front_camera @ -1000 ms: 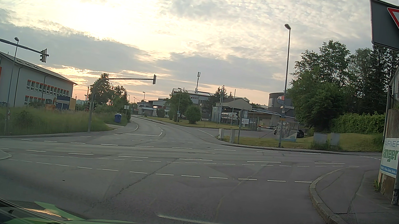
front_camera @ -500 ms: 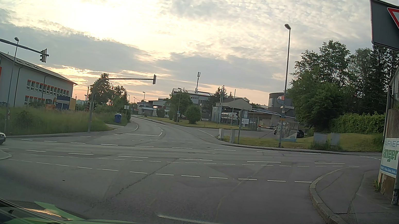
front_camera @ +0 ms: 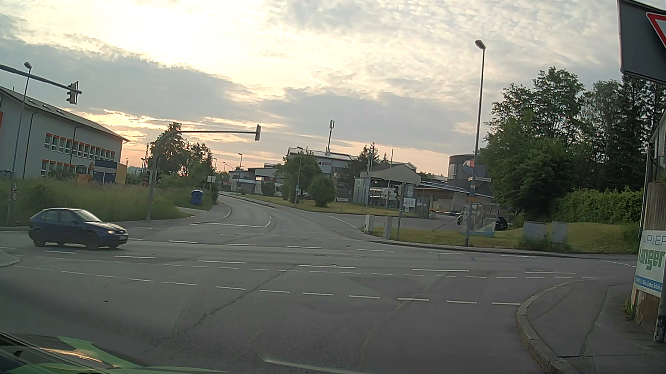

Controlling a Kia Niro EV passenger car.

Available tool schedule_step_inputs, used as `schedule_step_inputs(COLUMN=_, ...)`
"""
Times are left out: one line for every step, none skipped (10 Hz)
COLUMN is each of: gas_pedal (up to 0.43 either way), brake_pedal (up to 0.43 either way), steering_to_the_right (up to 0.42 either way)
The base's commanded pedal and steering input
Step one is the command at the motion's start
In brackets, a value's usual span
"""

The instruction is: Follow the waypoints while adhering to traffic rules and regulations

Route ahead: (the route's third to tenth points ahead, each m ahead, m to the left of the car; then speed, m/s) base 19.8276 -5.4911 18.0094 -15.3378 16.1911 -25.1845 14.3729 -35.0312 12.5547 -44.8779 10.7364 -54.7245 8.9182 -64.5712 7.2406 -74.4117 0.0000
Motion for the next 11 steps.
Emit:
schedule_step_inputs(gas_pedal=0.000, brake_pedal=0.396, steering_to_the_right=0.004)
schedule_step_inputs(gas_pedal=0.000, brake_pedal=0.396, steering_to_the_right=0.004)
schedule_step_inputs(gas_pedal=0.000, brake_pedal=0.396, steering_to_the_right=0.004)
schedule_step_inputs(gas_pedal=0.000, brake_pedal=0.396, steering_to_the_right=0.004)
schedule_step_inputs(gas_pedal=0.000, brake_pedal=0.396, steering_to_the_right=0.004)
schedule_step_inputs(gas_pedal=0.000, brake_pedal=0.396, steering_to_the_right=0.004)
schedule_step_inputs(gas_pedal=0.000, brake_pedal=0.390, steering_to_the_right=0.004)
schedule_step_inputs(gas_pedal=0.000, brake_pedal=0.396, steering_to_the_right=0.004)
schedule_step_inputs(gas_pedal=0.000, brake_pedal=0.396, steering_to_the_right=0.004)
schedule_step_inputs(gas_pedal=0.000, brake_pedal=0.396, steering_to_the_right=0.004)
schedule_step_inputs(gas_pedal=0.000, brake_pedal=0.390, steering_to_the_right=0.004)
